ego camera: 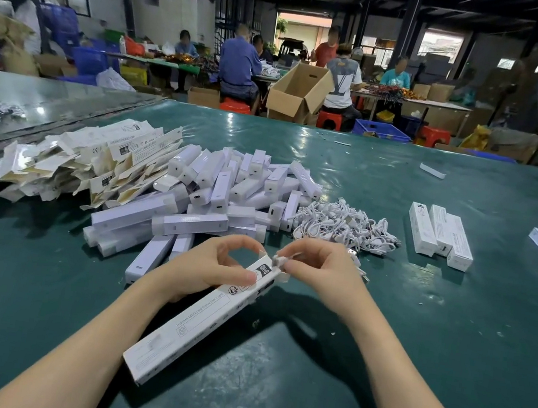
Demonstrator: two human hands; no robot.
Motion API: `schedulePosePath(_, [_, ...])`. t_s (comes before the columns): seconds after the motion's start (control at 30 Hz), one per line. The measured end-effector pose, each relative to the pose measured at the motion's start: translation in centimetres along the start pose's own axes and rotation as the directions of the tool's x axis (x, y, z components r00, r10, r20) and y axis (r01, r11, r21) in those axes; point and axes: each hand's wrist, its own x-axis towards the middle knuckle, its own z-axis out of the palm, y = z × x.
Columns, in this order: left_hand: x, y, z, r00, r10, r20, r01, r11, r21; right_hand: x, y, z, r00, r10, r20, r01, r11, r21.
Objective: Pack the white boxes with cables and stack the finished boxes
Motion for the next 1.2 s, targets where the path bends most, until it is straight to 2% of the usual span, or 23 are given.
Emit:
schedulePosePath(0.13, [0.0,0.0,0.1,1.0,0.005,-0.005,-0.005,1.0,0.003,0.1,0.3,0.3,0.999,0.023,-0.025,-0.021,0.996,0.082])
schedulePosePath(0.27, [-0.1,0.2,0.2,0.999,0.005,-0.033,-0.005,1.0,0.017,0.2,0.5,0.1,0.996,0.051,-0.077,-0.03,0.967,0.253])
schedulePosePath(0.37, [-0.1,0.2,0.1,1.0,0.001,-0.02,-0.001,1.0,-0.013,0.1,0.7,0.3,0.995,0.071,-0.064,-0.053,0.966,0.253])
schedulePosePath(0.57, [0.0,0.0,0.3,0.998,0.005,-0.056,-0.002,0.999,0.052,0.1,0.5,0.2,0.994,0.077,0.073,-0.092,0.971,0.22])
schedulePosePath(0.83, [0.0,0.0,0.1,0.999,0.008,-0.053,-0.006,0.999,0.041,0.2,0.9,2.3,0.976,0.049,-0.211,0.024,0.943,0.332])
schedulePosePath(0.97, [0.1,-0.1,0.1,1.0,0.008,-0.011,-0.007,0.998,0.059,0.3,0.7,2.7,0.976,0.048,-0.212,0.024,0.946,0.324])
schedulePosePath(1.2, [0.2,-0.1,0.3,0.999,0.007,-0.035,-0.004,0.996,0.093,0.4,0.5,2.6,0.976,0.046,-0.215,0.021,0.954,0.3])
